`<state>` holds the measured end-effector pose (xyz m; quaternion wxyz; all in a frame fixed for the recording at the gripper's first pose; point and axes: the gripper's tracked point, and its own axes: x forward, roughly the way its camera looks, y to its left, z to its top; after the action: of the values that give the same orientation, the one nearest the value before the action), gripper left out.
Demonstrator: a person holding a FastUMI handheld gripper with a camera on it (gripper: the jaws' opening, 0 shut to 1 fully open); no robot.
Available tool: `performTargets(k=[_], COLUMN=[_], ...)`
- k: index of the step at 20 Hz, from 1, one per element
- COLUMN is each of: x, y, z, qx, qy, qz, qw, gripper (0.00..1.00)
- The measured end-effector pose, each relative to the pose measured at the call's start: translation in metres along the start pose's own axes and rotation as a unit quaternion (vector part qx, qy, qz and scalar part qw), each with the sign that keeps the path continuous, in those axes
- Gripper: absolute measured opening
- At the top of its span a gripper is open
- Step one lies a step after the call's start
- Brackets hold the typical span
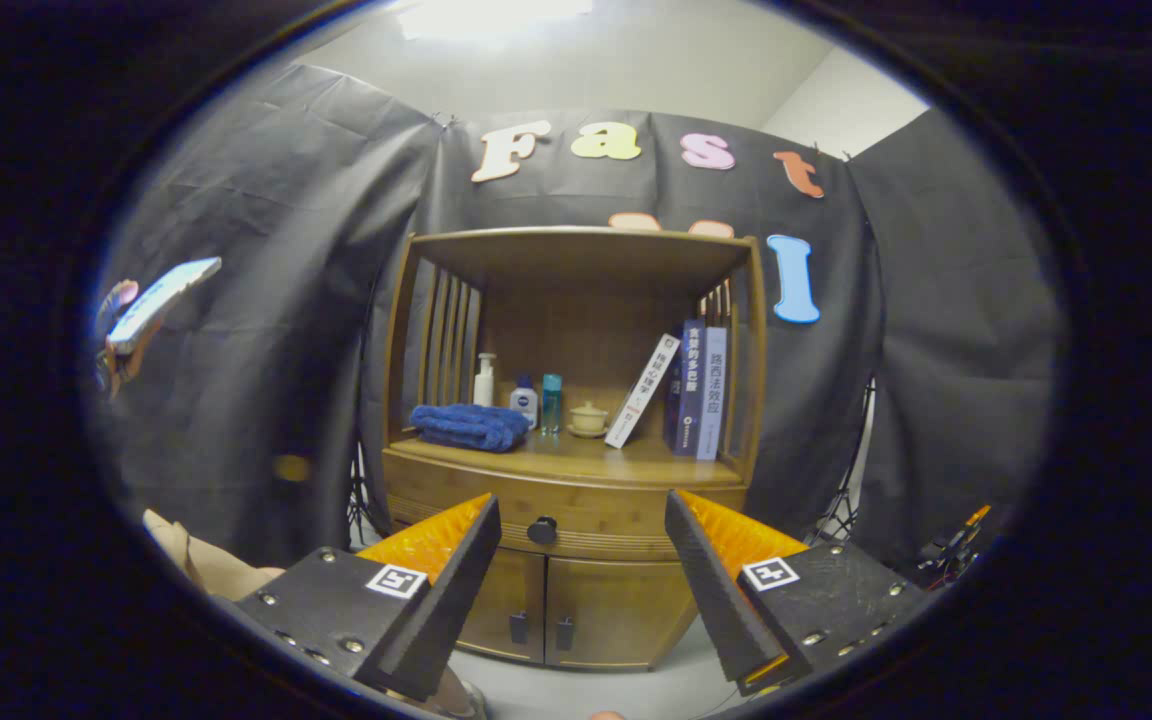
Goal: Pull open the drawer, take out the items inside it, and place them on the countertop above the cabinet.
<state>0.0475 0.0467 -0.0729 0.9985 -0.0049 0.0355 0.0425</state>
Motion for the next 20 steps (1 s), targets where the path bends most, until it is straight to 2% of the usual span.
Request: performTargets(k=[3,7,14,20], x=[0.031,0.078,0.154,0.199], y=[0.017,0.029,0.032,0.04], z=[-0.011,-0.024,-0.084,-0.138], qx=[-0.009,-0.005,0.002,-0.012], qy=[-0.005,-0.01,0.039,0.091], qz=[0.016,0.015,0.003,-0.006], qw=[1.0,1.0,0.999,0.996], gripper=[0.99,0.99,0.99,0.87])
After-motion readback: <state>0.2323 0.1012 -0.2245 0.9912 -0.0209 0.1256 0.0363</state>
